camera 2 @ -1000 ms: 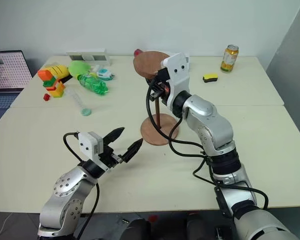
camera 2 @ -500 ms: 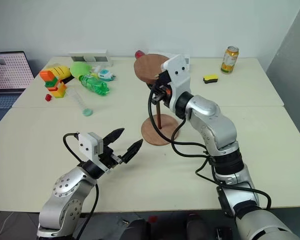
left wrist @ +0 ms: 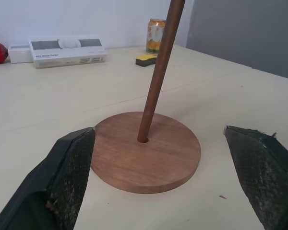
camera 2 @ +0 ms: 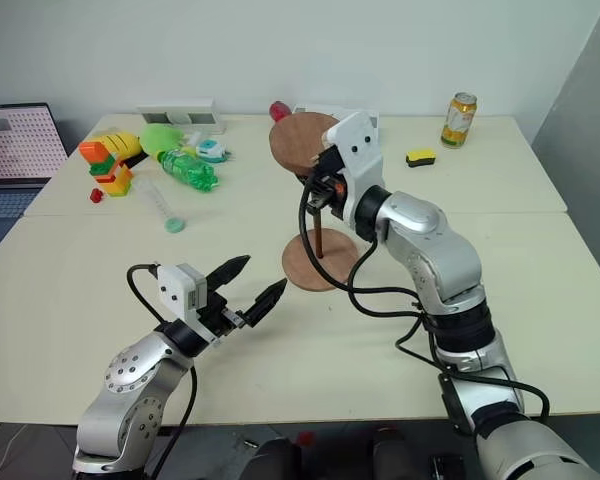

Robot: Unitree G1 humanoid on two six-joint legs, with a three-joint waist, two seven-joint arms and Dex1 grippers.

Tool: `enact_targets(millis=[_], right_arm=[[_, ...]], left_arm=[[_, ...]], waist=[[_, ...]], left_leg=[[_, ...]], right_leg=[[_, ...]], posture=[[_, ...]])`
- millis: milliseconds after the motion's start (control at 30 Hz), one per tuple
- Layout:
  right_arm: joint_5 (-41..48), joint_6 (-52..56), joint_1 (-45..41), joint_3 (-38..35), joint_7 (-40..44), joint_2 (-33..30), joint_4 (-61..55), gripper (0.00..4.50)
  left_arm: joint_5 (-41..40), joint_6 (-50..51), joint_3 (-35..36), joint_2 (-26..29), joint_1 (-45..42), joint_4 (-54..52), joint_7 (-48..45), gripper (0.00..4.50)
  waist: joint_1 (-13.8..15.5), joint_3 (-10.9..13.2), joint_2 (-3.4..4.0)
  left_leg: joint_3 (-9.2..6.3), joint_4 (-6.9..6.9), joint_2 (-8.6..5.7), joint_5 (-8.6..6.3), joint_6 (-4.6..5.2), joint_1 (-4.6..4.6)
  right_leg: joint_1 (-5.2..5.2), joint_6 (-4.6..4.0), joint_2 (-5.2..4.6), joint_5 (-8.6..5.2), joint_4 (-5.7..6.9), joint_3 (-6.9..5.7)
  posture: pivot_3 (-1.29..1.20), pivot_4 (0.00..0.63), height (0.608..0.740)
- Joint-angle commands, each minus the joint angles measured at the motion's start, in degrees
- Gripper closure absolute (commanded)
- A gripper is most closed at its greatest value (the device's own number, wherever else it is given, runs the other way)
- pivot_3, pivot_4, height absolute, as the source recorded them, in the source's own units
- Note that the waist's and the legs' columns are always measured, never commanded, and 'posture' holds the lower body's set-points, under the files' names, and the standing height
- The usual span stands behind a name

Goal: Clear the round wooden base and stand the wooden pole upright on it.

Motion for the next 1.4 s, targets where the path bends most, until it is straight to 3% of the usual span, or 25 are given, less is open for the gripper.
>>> enact_targets(millis=[33,600,1000,1400], right_arm=[[-0.7,3.9,0.3,1.3,0.8,-0.9,2.1,4.06],[-0.6,7.6,-2.4,0.9,1.9,-0.9,4.0,4.06],[-5.8,-5.5,-3.8,1.6,-0.4,4.8,14.4,4.06],[-6.7,-5.7,1.7,2.5,-0.5,6.7,11.5,4.06]], left_arm=[[-0.7,-0.8,0.2,0.4,-0.2,-0.8,-0.2,0.00],[-0.7,-0.6,-0.1,0.1,0.0,-1.0,0.1,0.00],[0.1,-0.9,-0.1,0.1,-0.5,-0.2,0.6,0.00],[0.0,-0.9,-0.1,0.1,-0.2,-0.6,1.6,0.00]], waist=[[0.0,0.0,0.00],[0.0,0.0,0.00],[0.0,0.0,0.00],[0.0,-0.1,-0.04]], left_leg=[[0.00,0.00,0.00,0.00,0.00,0.00],[0.00,-0.01,0.00,0.00,0.00,0.00],[0.02,-0.08,0.01,-0.01,0.01,0.30],[0.03,-0.12,0.03,-0.01,0.00,0.45]], right_leg=[[0.00,0.00,0.00,0.00,0.00,0.00],[0.01,0.00,0.00,0.00,-0.03,0.00],[0.25,0.00,0.01,0.00,-0.07,0.02],[0.34,0.00,0.03,-0.01,-0.06,0.05]], posture=[[0.00,0.150,0.740],[0.00,0.150,0.740],[0.00,0.150,0.740],[0.00,0.150,0.740]])
